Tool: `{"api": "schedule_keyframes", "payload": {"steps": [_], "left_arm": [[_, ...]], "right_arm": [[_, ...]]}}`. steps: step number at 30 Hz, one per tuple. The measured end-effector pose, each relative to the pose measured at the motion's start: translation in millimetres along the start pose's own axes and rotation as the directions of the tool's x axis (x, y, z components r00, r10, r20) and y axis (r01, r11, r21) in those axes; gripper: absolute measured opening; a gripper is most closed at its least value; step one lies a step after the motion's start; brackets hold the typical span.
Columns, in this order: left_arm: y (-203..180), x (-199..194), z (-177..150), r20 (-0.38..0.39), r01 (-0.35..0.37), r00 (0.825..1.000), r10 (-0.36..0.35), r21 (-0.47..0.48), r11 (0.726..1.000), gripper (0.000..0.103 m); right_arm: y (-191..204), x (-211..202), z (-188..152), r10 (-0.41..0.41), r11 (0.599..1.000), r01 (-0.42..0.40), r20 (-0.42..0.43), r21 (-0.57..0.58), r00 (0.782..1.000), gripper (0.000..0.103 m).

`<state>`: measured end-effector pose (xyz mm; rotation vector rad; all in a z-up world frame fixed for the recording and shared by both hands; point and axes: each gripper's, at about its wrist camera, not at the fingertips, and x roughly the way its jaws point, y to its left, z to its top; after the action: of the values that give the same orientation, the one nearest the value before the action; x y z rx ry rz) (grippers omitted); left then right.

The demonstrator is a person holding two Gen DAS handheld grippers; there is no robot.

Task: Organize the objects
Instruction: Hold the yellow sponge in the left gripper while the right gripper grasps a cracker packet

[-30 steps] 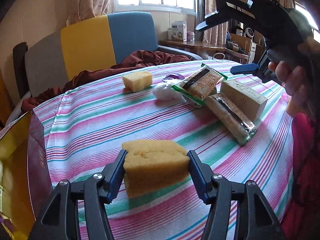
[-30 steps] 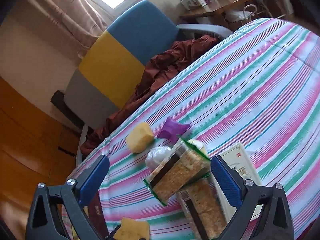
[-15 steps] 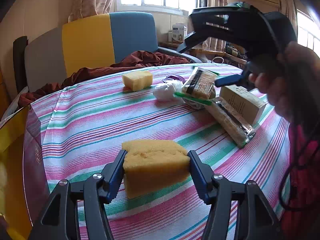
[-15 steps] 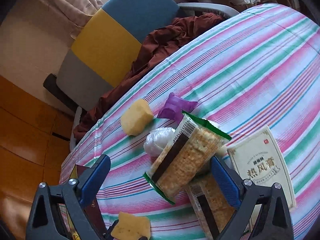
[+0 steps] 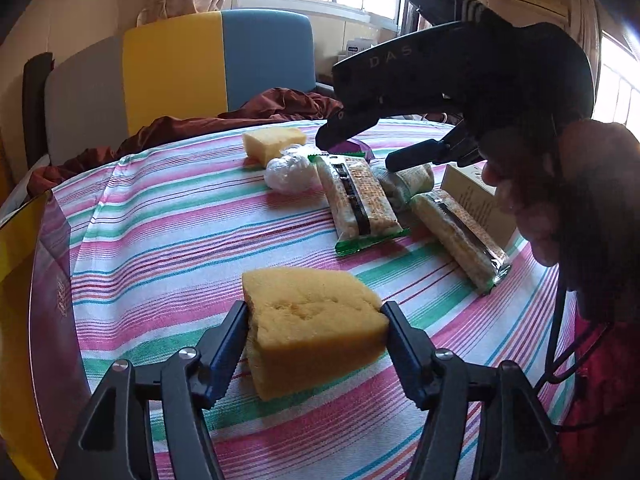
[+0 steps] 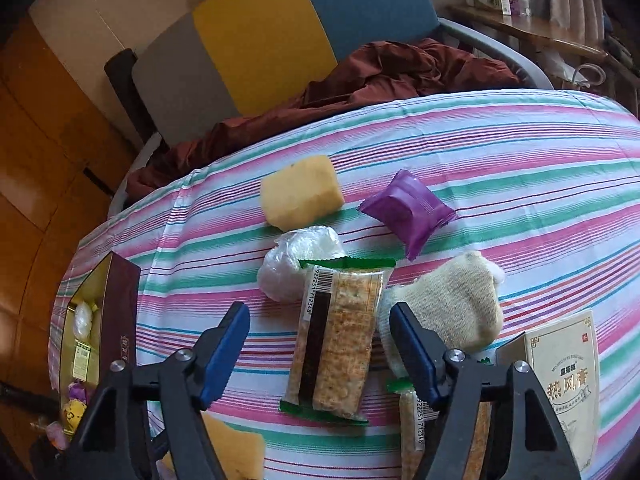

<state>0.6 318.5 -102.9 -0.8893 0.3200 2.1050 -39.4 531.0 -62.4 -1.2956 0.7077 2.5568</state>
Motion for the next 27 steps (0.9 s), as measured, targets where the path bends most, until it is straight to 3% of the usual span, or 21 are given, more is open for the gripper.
{"api": "schedule_keyframes", "payload": {"steps": [7,13,18,24,26,27], "left_arm": [[0,2,0,-0.005,-0.003,1.0,0.003,0.002,1.0,0.067],[-1,4,-1,-0.013,-0.006,1.0,0.006,0.005,1.0,0.068],[-2,5,-1,-0.02,-0.004,1.0,0.004,0.004,1.0,0.069],[-2,6,-3,-0.031,-0.005,1.0,0.005,0.005,1.0,0.069],[-1,5,-3,-0.031,-0.006,0.999,0.006,0.006,1.0,0.069],[-1,5,-3,-0.031,-0.006,1.0,0.006,0.006,1.0,0.069]], "right_arm": [[27,-1,-11,0.012,0.994,-0.016,-0.033,-0.106,0.999,0.075],[8,22,-18,-0.075,0.997,0.069,-0.153,-0.039,0.985,0.075],[4,26,-13,-0.048,0.999,0.048,-0.147,-0.003,0.988,0.075],[16,42,-19,-0.125,0.988,0.107,-0.167,-0.108,0.978,0.074],[24,45,-25,-0.227,0.96,0.195,-0.152,-0.201,0.962,0.058],[25,44,-27,-0.23,0.956,0.196,-0.147,-0.217,0.962,0.052]]}}
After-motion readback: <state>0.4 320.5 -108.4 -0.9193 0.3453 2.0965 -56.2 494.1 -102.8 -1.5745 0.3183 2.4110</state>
